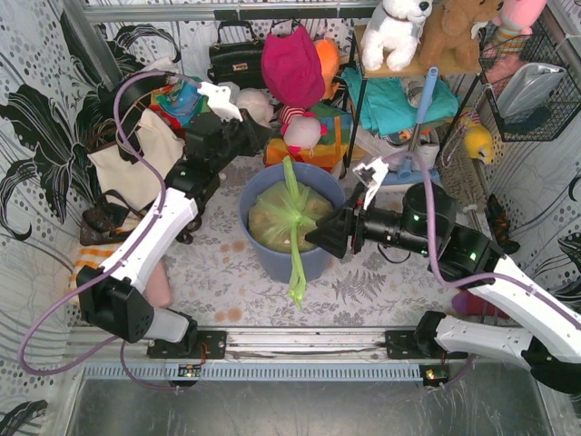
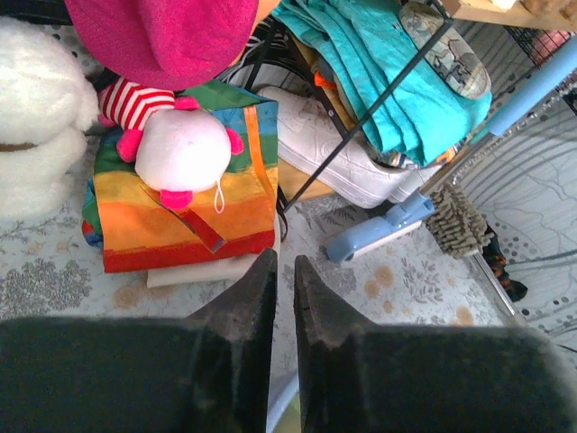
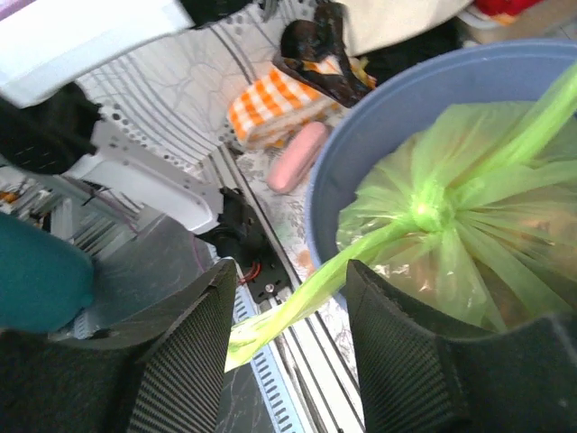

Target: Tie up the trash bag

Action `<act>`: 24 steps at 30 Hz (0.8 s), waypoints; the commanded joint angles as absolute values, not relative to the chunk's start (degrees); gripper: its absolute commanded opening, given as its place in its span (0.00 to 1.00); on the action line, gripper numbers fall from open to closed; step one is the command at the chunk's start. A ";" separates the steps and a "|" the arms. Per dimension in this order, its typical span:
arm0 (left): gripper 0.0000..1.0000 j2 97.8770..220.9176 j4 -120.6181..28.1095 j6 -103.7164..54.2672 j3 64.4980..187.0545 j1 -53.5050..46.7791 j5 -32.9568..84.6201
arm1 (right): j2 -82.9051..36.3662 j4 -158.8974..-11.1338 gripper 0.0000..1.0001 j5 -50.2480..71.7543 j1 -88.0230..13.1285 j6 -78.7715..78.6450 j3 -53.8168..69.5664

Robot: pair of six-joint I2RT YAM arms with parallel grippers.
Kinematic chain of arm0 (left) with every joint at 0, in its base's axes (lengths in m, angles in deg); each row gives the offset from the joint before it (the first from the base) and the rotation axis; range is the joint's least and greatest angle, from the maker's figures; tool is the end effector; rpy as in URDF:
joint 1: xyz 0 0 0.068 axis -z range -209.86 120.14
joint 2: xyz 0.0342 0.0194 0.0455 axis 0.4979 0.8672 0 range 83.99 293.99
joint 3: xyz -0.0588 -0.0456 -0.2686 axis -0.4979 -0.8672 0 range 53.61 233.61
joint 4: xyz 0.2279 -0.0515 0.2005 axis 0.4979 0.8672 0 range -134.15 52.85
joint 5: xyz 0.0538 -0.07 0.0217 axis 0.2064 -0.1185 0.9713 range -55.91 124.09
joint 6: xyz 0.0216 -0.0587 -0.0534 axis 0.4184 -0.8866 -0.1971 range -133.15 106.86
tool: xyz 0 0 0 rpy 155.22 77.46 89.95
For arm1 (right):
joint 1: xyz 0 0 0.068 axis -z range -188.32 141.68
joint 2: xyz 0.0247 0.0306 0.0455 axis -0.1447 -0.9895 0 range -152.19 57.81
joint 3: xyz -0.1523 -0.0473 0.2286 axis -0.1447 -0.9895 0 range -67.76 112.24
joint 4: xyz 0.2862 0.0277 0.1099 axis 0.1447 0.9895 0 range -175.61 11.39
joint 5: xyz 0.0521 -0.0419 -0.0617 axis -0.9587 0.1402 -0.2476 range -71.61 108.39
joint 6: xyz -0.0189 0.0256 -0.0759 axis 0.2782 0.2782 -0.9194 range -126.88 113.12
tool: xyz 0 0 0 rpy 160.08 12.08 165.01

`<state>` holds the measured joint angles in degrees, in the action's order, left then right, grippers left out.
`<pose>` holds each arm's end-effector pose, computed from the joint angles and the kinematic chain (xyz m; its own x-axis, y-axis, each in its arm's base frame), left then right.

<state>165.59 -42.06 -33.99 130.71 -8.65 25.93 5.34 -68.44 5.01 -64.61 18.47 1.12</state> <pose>0.3900 -0.1624 0.4009 -0.2742 -0.2714 -0.9226 0.4196 0.8295 -0.3687 0.1330 0.2290 0.4665 -0.4081 0.1387 -0.9024 -0.8443 0.3187 0.4308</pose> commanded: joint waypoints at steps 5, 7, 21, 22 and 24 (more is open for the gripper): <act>0.24 158.35 -37.79 -33.11 127.28 -8.78 22.92 | -6.06 -60.70 0.39 5.82 -64.89 17.93 7.57; 0.24 157.29 -37.18 -32.97 126.21 -8.80 22.76 | -7.39 -62.18 0.36 5.93 -64.85 18.46 6.91; 0.25 154.91 -36.49 -32.83 123.81 -8.82 23.20 | -18.53 -69.12 0.30 14.72 -58.30 17.32 6.63; 0.25 154.63 -36.43 -32.83 123.63 -8.78 23.28 | -19.29 -69.70 0.29 14.66 -57.69 17.10 6.74; 0.25 154.16 -36.26 -32.83 123.27 -8.78 23.44 | -20.37 -70.69 0.28 14.38 -56.89 16.88 7.13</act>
